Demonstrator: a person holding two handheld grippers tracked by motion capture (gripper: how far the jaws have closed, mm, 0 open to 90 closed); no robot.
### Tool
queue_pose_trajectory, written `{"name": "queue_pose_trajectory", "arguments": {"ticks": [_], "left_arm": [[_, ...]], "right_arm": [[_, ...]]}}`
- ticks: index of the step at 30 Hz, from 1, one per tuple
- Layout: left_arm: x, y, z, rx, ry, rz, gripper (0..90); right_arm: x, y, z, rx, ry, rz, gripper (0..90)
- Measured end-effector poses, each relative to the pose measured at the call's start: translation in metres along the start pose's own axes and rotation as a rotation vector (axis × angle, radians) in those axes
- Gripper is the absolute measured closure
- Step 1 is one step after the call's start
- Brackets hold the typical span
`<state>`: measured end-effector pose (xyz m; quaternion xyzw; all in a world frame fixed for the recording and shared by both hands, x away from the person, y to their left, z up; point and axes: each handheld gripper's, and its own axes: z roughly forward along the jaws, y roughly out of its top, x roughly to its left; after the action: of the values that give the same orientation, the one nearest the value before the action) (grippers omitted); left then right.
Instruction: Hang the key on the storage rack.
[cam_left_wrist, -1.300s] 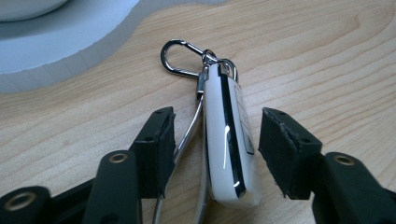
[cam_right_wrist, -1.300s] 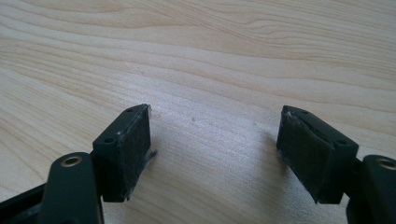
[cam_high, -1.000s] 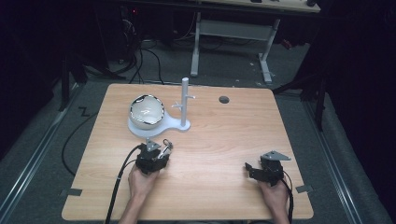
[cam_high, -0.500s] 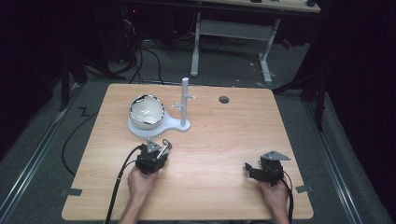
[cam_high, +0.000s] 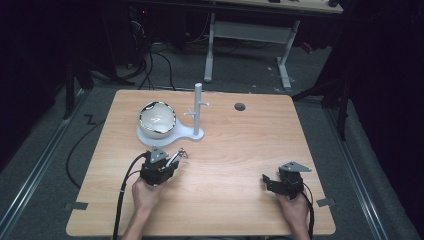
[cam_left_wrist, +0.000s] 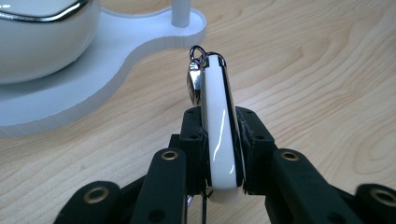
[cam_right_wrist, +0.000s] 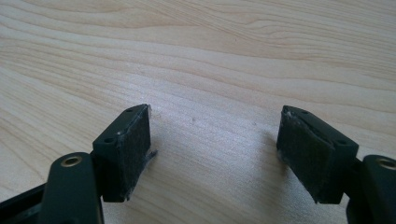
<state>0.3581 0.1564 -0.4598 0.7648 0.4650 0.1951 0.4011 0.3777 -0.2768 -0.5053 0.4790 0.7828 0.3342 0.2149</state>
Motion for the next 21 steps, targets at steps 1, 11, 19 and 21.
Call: {"name": "queue_pose_trajectory", "arguments": {"ticks": [1,11,19,21], "left_arm": [[-0.001,0.002,-0.002,-0.004,-0.001,0.004,74.7],[-0.003,0.022,-0.014,-0.047,-0.044,0.012,74.6],[0.000,0.041,-0.021,-0.069,-0.056,0.015,74.6],[0.003,0.045,-0.022,-0.071,-0.058,0.006,74.6]], "right_arm": [[0.000,0.000,0.000,0.000,0.000,-0.001,26.1],[0.000,0.000,0.000,0.000,0.001,-0.001,26.0],[0.000,0.000,0.000,0.000,0.002,-0.001,26.0],[0.000,0.000,0.000,0.000,0.002,-0.001,25.9]]}}
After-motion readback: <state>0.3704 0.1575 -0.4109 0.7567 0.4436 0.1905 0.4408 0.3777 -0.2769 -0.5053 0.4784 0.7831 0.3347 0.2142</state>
